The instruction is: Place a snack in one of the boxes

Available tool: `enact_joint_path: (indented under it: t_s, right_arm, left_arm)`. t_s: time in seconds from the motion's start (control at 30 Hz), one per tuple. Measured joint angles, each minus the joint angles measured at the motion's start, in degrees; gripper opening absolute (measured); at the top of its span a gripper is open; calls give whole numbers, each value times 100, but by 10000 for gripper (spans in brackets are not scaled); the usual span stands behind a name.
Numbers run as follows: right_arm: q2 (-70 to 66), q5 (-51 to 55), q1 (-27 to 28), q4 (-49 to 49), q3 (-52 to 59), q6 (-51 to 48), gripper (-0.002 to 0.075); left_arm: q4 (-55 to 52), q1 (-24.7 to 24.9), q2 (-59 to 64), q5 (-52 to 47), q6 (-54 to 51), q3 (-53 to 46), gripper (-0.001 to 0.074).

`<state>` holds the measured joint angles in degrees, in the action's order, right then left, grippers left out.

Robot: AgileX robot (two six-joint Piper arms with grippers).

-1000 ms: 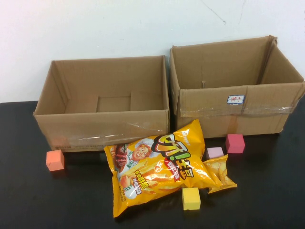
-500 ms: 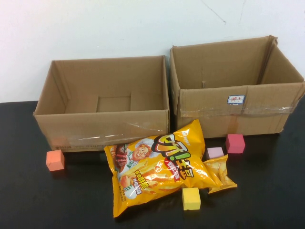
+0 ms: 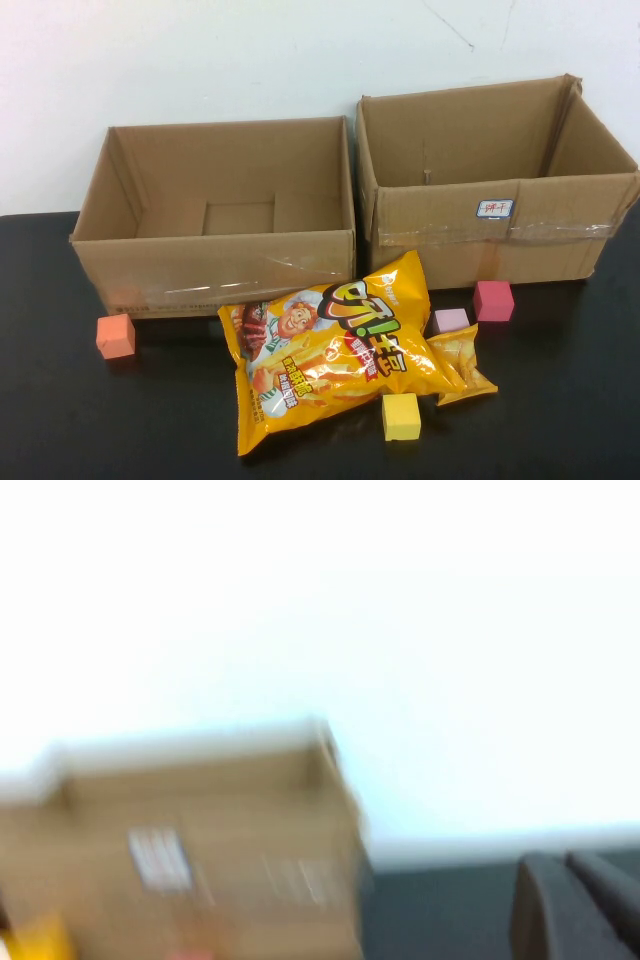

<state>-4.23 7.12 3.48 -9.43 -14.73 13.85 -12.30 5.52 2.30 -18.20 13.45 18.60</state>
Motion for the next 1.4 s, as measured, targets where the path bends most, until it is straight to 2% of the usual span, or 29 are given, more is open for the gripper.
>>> enact_joint_path:
  t_s: [0.1,0.23,0.5,0.63,0.8,0.93,1.17,1.4]
  right_arm:
    - [-550,914,0,-63,-126,-602,-1]
    - [-1260,1541,0,-77,-132,-1022,-1]
    - [-1421,1645,0,-61,-132,-1087,-1]
    - [-1421,1681,0,302,-132,-1099,-1]
    - [-1421,1911,0,1198,-142,-2468,-1]
    - [-1515,2268,0,1356,-259,-3008,-1]
    - [-2062,2643,0,1379,-676,-3143,-1]
    - [-2584,2687,0,1423,-1340,-3143,-1]
  left_arm:
    - [506,0,271,-801,0,154,-3]
    - [1308,0,474,-1122,0,163,-3]
    - [1568,0,505,-1234,0,107,-3]
    - [1608,0,520,-1441,11,91,-3]
    - [2030,0,953,-1716,145,91,-3]
    - [2039,0,1467,-1828,145,102,-3]
    - [2030,0,2328,-2132,-835,299,-2]
    - [2030,0,2417,-2145,-1073,321,-2]
